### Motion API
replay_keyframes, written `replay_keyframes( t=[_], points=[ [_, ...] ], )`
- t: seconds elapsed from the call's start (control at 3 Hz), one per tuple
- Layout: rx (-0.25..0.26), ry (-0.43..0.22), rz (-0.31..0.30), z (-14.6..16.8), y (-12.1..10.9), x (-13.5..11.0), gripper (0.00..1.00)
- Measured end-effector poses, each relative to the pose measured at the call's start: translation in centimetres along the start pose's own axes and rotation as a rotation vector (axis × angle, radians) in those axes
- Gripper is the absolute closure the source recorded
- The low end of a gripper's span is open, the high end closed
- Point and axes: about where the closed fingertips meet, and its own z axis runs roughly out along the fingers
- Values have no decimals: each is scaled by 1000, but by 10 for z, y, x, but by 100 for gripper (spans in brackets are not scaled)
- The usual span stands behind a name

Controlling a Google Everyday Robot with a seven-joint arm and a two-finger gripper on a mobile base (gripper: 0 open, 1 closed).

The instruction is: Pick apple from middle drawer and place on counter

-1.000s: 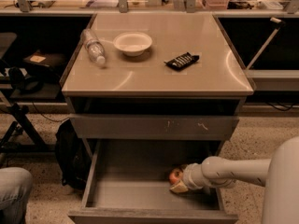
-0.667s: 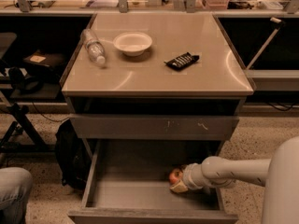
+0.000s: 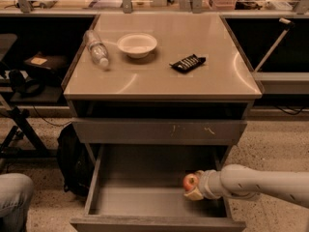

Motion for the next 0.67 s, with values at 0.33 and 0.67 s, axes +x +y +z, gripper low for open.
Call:
replay_keyframes(
  t=[0.33,0.67],
  points=[
    [59,-27,-17,-73,2,-17,100],
    [136,-44,-34,-154,-4,-41,100]
  ],
)
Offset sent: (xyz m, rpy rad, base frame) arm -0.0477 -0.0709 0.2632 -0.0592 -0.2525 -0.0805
